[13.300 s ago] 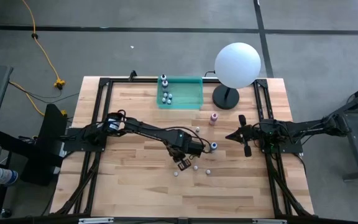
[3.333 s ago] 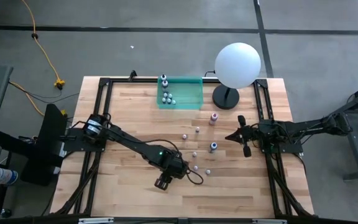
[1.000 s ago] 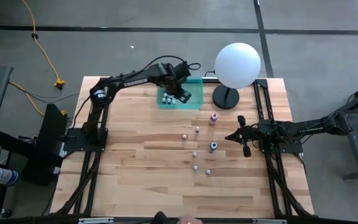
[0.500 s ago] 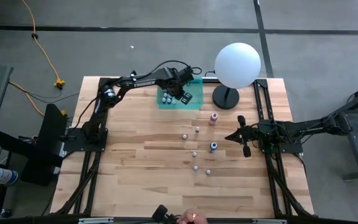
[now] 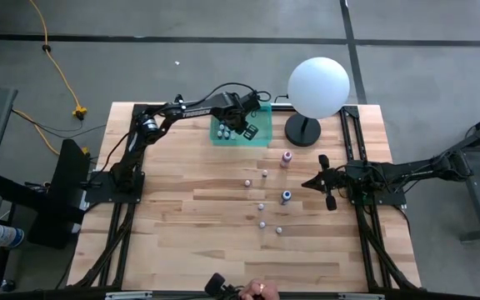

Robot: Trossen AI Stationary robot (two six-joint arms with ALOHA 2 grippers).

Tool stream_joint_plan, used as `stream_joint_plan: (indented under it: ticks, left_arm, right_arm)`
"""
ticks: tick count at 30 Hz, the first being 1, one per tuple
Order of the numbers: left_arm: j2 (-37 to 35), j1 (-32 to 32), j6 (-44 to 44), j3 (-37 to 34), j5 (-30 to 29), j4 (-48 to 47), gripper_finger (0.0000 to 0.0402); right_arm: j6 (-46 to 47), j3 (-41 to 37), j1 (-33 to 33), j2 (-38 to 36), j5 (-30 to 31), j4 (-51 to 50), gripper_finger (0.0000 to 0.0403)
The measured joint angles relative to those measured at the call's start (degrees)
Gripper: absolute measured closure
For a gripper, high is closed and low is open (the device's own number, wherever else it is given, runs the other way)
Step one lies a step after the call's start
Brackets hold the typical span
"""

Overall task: Pick & Place food coloring
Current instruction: Put the small brown food coloring bottle into the bin

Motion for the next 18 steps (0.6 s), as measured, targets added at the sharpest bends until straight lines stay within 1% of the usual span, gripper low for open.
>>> stream_joint_plan:
  ticks: [18]
  left_arm:
    - [1.9,0.3,-2.8,0.0,0.0,-0.3,0.0343]
  right_arm:
    - [0.0,0.0,0.0,0.0,0.0,0.0,0.0402]
